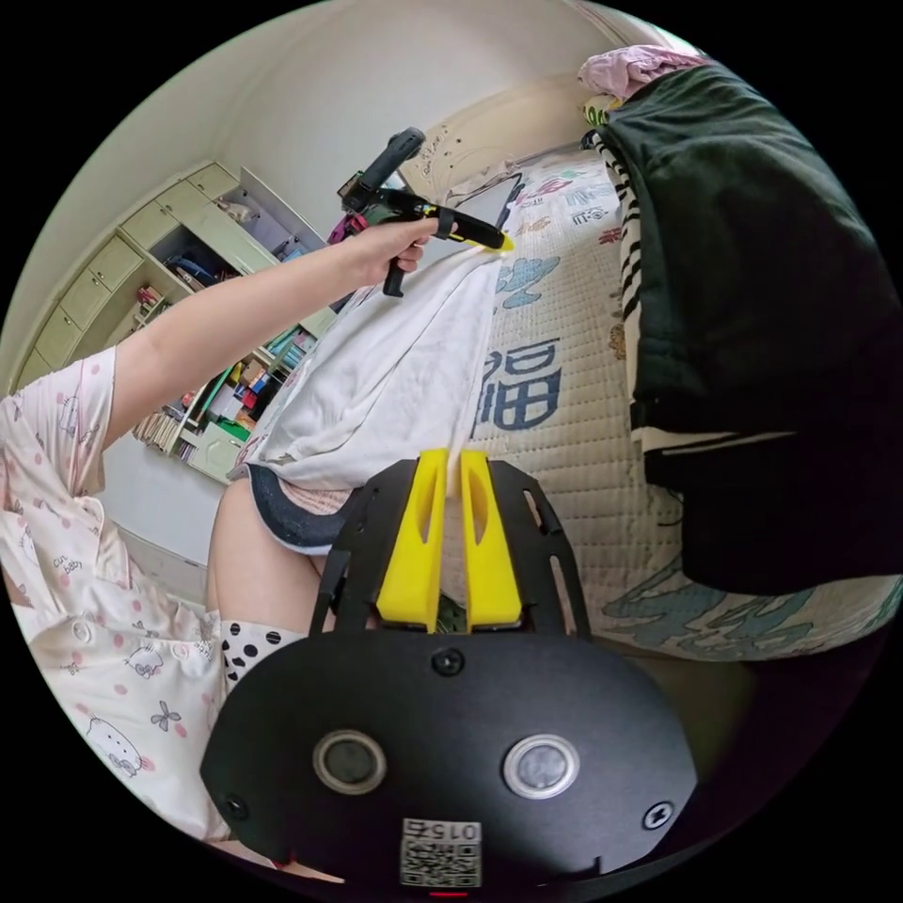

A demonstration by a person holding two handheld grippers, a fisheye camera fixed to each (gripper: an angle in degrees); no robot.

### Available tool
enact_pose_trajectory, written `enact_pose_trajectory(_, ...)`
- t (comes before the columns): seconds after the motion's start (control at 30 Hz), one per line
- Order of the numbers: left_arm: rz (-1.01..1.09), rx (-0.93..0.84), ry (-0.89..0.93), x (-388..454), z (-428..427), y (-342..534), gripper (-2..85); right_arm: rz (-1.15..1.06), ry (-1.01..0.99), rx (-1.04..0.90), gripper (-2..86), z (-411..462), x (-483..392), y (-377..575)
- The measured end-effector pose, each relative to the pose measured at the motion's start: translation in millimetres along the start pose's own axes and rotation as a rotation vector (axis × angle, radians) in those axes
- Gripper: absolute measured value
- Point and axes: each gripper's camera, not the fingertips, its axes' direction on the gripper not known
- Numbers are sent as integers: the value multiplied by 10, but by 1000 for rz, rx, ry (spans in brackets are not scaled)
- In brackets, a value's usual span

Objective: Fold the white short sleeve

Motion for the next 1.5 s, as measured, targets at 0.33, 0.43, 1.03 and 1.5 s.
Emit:
enact_pose_trajectory(0.33, -113, 220, 38, -331, -187, 364, 2, 40, 75, 224, 5, -424, 500, 520)
enact_pose_trajectory(0.43, -133, 330, 106, -409, -328, 471, 1, -8, 195, 299, 4, -677, 536, 594)
enact_pose_trajectory(1.03, -379, 666, 337, -2253, -26, 3948, -1, -433, -398, 100, 4, 509, -462, 1102)
enact_pose_trajectory(1.5, -665, 506, 379, -2770, 2299, 5859, 0, -479, -257, -321, 4, 2267, -620, 1625)
